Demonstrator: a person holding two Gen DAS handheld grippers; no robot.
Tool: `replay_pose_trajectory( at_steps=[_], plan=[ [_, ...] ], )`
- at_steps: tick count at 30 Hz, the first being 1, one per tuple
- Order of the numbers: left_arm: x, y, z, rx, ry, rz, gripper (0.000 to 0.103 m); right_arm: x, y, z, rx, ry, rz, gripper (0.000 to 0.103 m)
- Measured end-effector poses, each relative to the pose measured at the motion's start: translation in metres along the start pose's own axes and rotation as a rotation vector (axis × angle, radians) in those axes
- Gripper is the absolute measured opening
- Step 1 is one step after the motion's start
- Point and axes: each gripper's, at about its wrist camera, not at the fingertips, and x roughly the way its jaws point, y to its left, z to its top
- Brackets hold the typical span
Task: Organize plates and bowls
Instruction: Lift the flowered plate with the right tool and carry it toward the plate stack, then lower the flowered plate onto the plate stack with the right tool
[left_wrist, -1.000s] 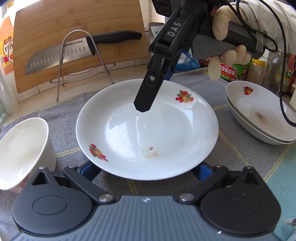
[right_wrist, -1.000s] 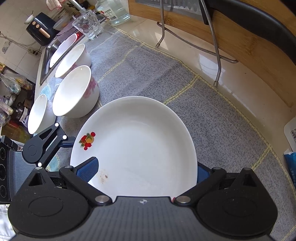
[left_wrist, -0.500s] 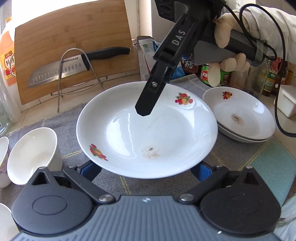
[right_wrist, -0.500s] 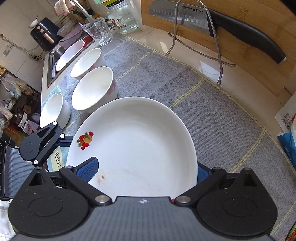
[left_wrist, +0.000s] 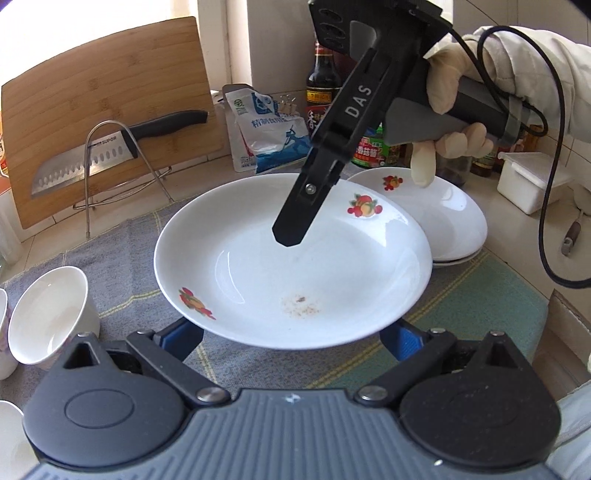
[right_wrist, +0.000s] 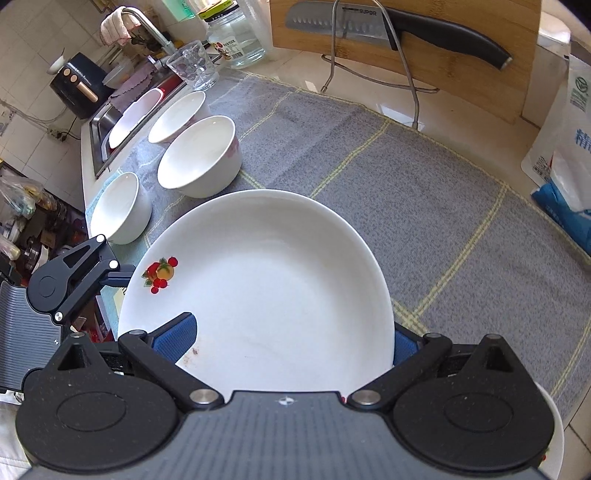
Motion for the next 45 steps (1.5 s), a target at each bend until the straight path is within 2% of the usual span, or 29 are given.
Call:
replay_pose_trajectory(
  at_steps=[15, 24, 45],
  plan=[
    [0.019, -0.043, 0.026, 0.118, -0.018, -0.140, 0.101, -0.046, -0.031, -0.075, 0.154, -0.073, -0.087, 0.103],
    [0.040, -0.061, 0.039, 0.157, -0.006, -0.203, 0.101, -0.056, -0.057, -0.106, 0.237, -0.093, -0.111, 0.103],
    [0.058, -0.064, 0.051, 0.183, -0.011, -0.215, 0.101, -0.058, -0.087, -0.136, 0.325, -0.101, -0.145, 0.103]
  ],
)
